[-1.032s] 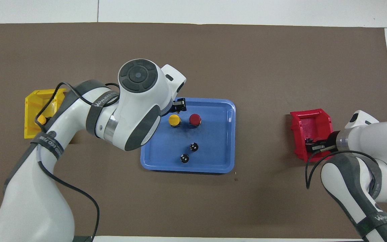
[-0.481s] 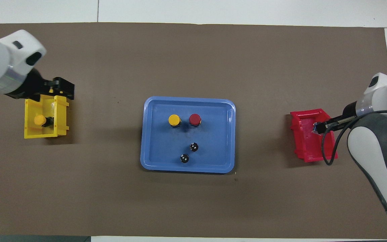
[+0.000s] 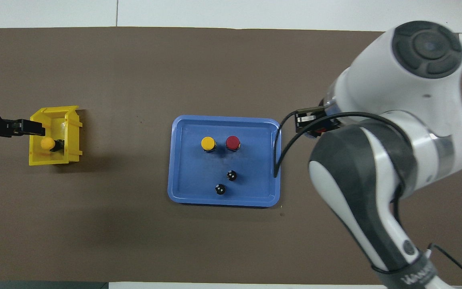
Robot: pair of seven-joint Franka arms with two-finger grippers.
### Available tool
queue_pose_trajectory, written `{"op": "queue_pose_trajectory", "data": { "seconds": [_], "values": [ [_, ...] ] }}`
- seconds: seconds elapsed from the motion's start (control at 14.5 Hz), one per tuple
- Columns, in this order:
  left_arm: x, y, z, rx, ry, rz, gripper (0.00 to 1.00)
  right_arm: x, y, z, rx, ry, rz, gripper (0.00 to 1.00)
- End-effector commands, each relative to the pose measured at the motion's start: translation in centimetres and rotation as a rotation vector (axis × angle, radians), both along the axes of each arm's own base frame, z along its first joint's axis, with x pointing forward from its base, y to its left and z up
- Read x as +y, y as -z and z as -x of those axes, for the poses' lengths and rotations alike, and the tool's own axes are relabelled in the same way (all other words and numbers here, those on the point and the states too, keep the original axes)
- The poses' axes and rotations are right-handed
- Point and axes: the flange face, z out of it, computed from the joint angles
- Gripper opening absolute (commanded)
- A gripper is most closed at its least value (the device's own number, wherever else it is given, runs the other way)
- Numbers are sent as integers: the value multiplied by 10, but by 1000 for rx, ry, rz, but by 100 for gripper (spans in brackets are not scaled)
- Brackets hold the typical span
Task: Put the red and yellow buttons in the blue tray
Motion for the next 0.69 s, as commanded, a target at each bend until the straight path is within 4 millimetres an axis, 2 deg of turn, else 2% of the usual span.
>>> {"op": "queue_pose_trajectory", "data": {
  "seconds": [0.0,0.34,0.62],
  "values": [
    [8,10,-1,-24,12,-16,77,36,57,1,-47,54,-23,29],
    [8,45,2,-31,18,-22,72,53,136,14,-39,34,-23,29],
    [6,70,12,-28,23,-24,71,52,167,23,-37,31,-23,30]
  ]
}}
